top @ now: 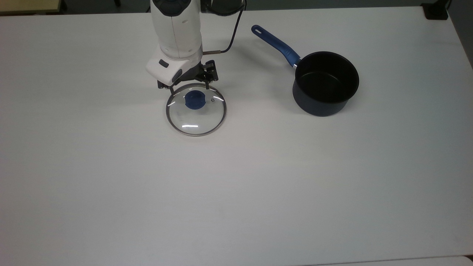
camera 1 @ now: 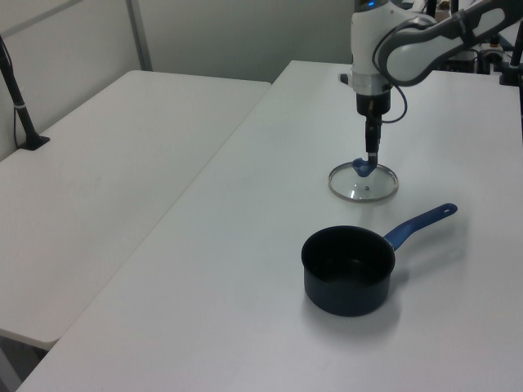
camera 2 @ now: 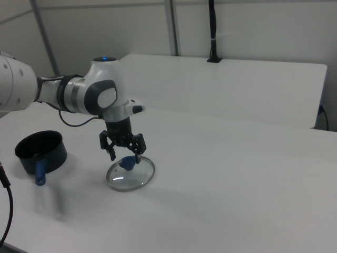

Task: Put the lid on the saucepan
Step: 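Close the gripper on the blue knob and lift the lid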

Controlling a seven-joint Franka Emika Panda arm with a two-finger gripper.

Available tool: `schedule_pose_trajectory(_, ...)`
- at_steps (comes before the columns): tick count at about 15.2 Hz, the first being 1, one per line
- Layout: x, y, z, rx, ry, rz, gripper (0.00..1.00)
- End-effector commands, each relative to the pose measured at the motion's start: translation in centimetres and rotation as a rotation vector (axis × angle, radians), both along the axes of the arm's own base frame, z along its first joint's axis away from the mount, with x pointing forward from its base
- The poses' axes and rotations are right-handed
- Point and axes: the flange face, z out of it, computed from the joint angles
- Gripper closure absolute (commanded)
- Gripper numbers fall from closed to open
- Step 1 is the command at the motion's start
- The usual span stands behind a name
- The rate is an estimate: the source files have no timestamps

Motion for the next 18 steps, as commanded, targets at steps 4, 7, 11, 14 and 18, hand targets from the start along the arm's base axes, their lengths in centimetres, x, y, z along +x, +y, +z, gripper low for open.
schedule_pose_trajectory(4,0.3,0.6,-1.7,0.002,-0.051,0.016,0.03)
schedule_pose_trajectory(7,0.7,1.0,-3.0,0.007,-0.058,0.019,0.03)
schedule_pose_trajectory(11,0.8,1.2,-3.6,0.008,-0.054,0.010,0.19)
schedule_pose_trajectory(14,0.9,1.1,-3.1,0.007,-0.057,0.011,0.50)
schedule_pose_trajectory(18,1.2,1.5,1.2,0.009,-0.054,0.002,0.54)
